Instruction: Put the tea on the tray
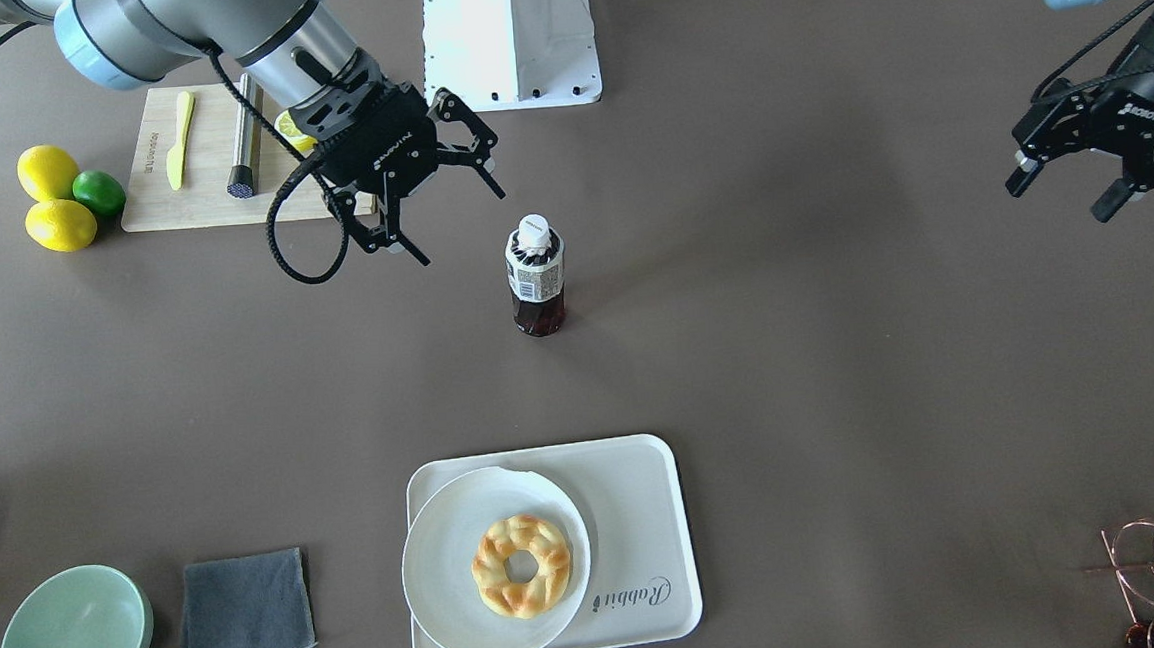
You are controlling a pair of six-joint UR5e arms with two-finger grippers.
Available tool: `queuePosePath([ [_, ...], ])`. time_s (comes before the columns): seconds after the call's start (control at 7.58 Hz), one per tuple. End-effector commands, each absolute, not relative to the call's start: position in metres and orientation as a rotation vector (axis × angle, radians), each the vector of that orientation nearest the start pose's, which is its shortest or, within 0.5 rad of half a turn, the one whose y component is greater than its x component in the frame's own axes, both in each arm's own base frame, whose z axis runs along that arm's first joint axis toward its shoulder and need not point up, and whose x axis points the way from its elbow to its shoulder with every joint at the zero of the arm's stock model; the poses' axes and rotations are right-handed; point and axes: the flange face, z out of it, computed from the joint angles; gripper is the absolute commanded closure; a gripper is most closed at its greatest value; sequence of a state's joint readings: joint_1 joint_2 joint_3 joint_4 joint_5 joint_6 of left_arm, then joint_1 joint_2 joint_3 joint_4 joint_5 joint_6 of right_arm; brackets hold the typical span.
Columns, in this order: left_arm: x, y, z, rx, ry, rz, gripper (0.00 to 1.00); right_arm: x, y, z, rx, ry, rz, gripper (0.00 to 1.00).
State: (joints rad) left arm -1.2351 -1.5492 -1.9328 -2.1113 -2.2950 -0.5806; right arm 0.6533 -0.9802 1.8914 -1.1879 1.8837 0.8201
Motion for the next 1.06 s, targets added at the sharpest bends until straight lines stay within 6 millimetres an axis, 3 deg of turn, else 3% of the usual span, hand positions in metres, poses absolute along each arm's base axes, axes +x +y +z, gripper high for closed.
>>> queuePosePath([
  [0.0,0.037,-0.449,0.552,0.382,0.844,0.148,0.0,-0.472,-0.373,0.09,0.625,-1.04,-0.219,0.01],
  [0.13,0.03,-0.448,0.558,0.379,0.839,0.135,0.0,-0.484,-0.362,0.093,0.627,-1.02,-0.218,0.01],
  [0.53,0.029,-0.443,0.563,0.381,0.839,0.137,0.0,-0.497,-0.382,0.118,0.7,-0.894,-0.154,0.01],
  [0.92,0.026,-0.433,0.569,0.391,0.846,0.14,0.0,-0.506,-0.381,0.117,0.719,-0.875,-0.129,0.03],
])
